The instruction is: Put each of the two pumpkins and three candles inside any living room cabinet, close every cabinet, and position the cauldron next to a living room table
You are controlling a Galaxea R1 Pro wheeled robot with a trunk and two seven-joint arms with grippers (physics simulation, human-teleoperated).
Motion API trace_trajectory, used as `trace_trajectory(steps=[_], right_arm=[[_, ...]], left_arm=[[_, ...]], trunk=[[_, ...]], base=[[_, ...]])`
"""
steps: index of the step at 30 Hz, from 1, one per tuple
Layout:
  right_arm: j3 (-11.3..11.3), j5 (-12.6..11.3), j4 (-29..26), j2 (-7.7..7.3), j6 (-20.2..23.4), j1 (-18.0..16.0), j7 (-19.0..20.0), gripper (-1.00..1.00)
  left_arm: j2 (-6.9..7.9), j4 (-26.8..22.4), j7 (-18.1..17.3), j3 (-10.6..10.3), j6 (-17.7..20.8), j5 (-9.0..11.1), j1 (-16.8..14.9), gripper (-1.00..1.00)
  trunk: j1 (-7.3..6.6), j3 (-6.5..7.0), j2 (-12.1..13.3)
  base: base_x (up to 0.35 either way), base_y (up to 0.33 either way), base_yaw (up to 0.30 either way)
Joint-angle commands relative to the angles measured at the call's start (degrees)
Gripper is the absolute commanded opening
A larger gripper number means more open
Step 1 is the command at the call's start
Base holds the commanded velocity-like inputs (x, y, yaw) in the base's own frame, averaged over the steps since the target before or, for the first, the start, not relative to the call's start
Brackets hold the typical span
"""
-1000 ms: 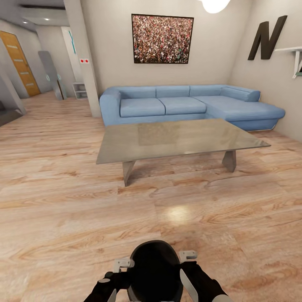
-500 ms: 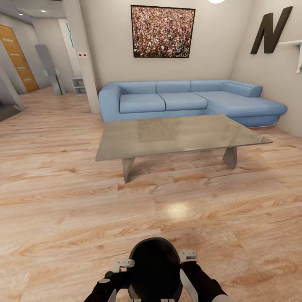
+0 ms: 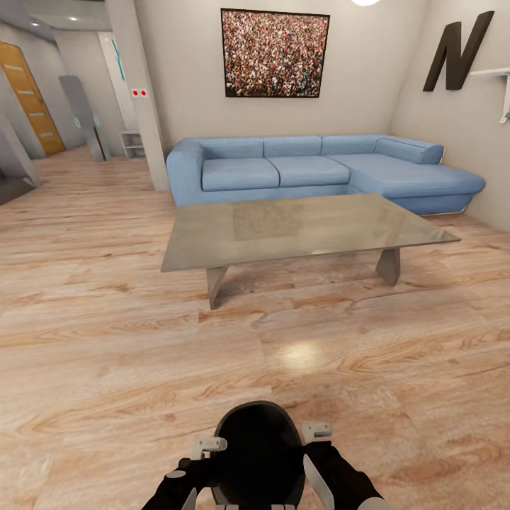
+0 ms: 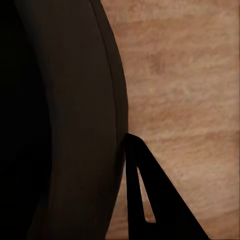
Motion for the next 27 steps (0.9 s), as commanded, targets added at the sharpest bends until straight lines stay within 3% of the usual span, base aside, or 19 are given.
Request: trace_trajectory(steps=[1,27], right_arm=[[0.45,-0.98,-0.08,-0.07,0.20,-0.01,-0.53,-1.00],[0.45,-0.99,-0.17,-0.11,-0.33,-0.01,-0.53,-1.00]], left_arm=[[0.06,-0.09,0.58,-0.27,0.31,0.25,-0.01,-1.00],[0.13,-0.36,0.67,-0.27,0.31,0.25,-0.01,-1.00]], trunk=[[-0.01,-0.05,-0.02],[-0.01,-0.05,-0.02]], base=[[0.000,0.000,0.000],[0.000,0.000,0.000]])
